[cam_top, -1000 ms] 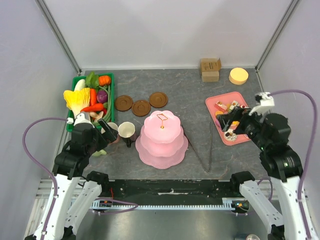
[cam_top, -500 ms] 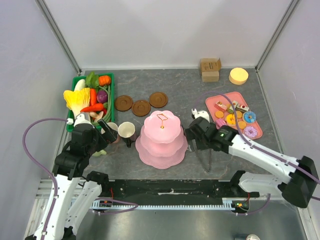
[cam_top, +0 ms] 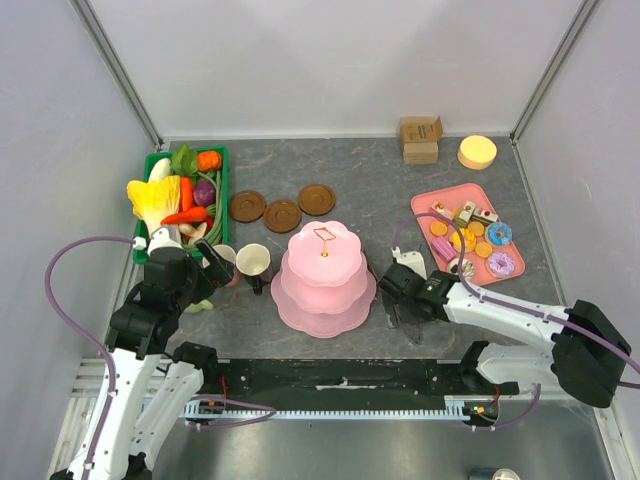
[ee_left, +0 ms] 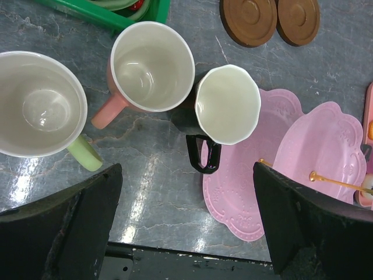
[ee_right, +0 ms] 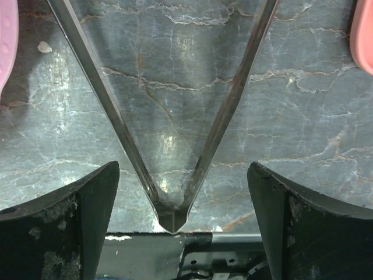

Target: Serve the afternoon tea

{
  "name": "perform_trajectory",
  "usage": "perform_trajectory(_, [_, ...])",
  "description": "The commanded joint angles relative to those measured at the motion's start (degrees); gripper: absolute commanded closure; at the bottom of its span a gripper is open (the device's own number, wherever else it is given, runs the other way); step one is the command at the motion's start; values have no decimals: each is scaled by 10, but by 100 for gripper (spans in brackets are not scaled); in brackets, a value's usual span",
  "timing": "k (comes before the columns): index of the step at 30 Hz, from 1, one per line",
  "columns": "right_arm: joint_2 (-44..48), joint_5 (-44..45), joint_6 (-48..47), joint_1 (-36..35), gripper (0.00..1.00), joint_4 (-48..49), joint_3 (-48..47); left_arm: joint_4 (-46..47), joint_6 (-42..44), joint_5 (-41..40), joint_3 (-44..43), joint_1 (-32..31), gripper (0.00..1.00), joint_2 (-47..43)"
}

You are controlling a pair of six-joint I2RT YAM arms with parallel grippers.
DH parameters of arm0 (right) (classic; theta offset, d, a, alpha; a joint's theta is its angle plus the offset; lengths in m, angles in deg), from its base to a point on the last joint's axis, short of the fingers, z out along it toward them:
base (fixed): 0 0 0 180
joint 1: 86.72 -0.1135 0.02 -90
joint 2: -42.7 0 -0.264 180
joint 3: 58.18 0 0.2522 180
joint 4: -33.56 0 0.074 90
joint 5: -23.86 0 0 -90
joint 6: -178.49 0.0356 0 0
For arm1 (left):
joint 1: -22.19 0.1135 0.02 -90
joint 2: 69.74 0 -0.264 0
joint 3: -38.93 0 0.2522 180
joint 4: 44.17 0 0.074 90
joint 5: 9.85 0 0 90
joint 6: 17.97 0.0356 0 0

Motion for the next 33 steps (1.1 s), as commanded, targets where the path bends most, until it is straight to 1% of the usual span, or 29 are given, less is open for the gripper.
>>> perform_trajectory(1, [-4,23,32,-2,2,74,22,5,7,-13,3,-1,1,3])
perform_trajectory(5, [-17,45,60,-2,2,119,43,6,6,-13,3,-1,1,8])
perform_trajectory(9, [-27,61,89,0,2,133,60,4,8,-12,2,-1,1,9])
perform_trajectory(13, [-16,64,123,8,2,155,85,5,7,-12,3,-1,1,11])
perform_trajectory(15, [8,73,127,13,2,164,96,5,7,-13,3,-1,1,12])
perform_trajectory(20, [53,60,117,40,2,183,124,5,6,-13,3,-1,1,17])
perform_trajectory(23, [56,49,102,44,2,198,128,5,7,-13,3,-1,2,19])
perform_trajectory(27, [29,51,82,57,2,211,121,3,6,-16,2,-1,2,19])
perform_trajectory(31, [-12,31,53,74,2,241,101,0,5,-21,1,-1,2,21])
perform_trajectory(33, [-31,45,42,80,2,246,87,-2,4,-23,0,-1,1,22])
